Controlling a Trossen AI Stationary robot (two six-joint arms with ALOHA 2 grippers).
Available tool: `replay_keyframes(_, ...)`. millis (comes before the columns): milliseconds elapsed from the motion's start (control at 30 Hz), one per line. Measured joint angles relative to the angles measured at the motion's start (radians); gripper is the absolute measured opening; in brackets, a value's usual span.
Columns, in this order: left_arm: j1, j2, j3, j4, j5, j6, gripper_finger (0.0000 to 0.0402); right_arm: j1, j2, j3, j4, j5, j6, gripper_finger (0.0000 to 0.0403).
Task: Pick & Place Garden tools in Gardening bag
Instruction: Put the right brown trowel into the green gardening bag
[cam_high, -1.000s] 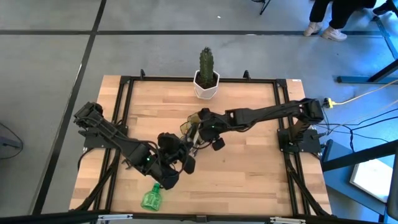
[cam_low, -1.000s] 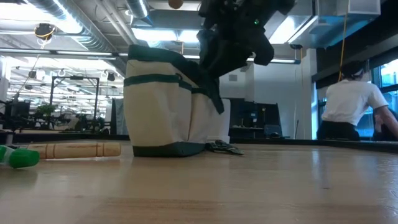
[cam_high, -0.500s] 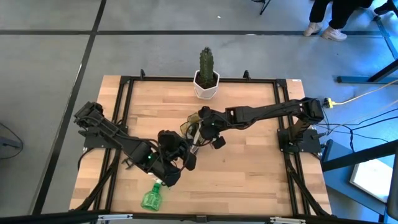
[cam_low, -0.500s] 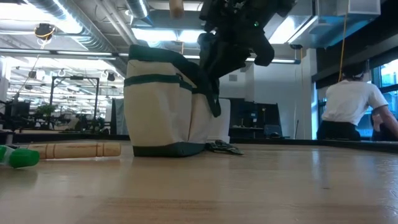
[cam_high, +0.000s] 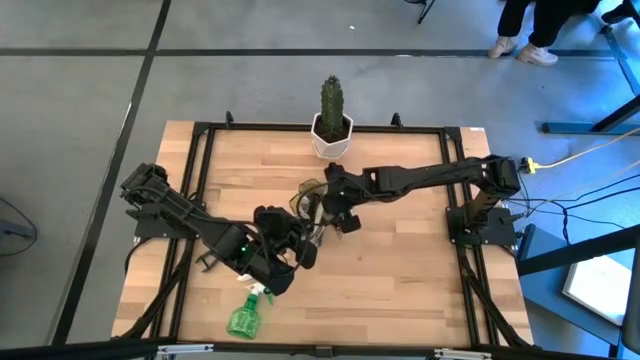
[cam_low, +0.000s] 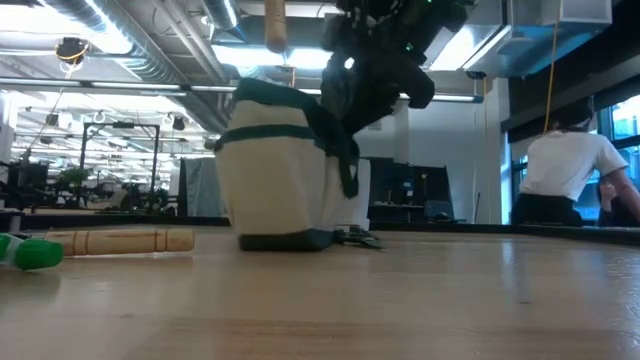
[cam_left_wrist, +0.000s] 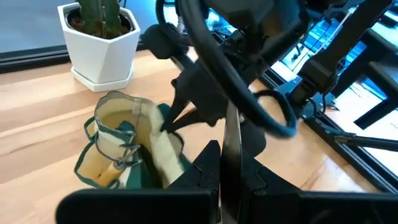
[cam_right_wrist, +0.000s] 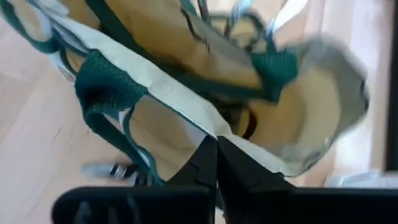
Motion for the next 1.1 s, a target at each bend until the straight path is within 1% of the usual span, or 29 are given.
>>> replay_keyframes(100,0.001,0.004,0.0,-0.013,-0.012,-0.005,0.0002,-0.006,0.0,0.0,-0.049,-0.001,0.055,0.0003)
replay_keyframes(233,0.0,0.004,0.0,-0.03,-0.021,-0.019,0.0002,0.005,0.0,0.0,-0.062,0.0,0.14,0.0002)
replay_keyframes(500,0.003,0.022,0.0,-0.024,-0.073,-0.029,0.0002,0.107,0.0,0.002,-0.083,-0.003,0.336,0.0001)
replay_keyframes(600,0.008,0.044,-0.001,-0.021,-0.069,-0.043,0.0002,0.141,0.001,0.036,-0.122,-0.003,0.384,0.0001)
replay_keyframes(667,0.008,0.063,-0.001,-0.006,-0.087,-0.057,0.0002,0.152,0.001,0.067,-0.141,-0.007,0.417,0.0001)
replay_keyframes(733,0.004,0.079,-0.001,0.013,-0.1,-0.062,0.0002,0.156,0.001,0.109,-0.179,-0.019,0.44,0.0001)
replay_keyframes(833,0.004,0.087,0.0,0.031,-0.101,-0.044,0.0002,0.156,0.002,0.169,-0.213,-0.066,0.469,0.0)
replay_keyframes(933,0.004,0.096,-0.001,0.028,-0.097,-0.039,0.0002,0.156,0.002,0.214,-0.243,-0.068,0.466,0.0)
replay_keyframes(1100,-0.003,0.087,-0.001,0.028,-0.105,-0.028,0.0002,0.155,0.002,0.232,-0.271,-0.067,0.444,0.0)
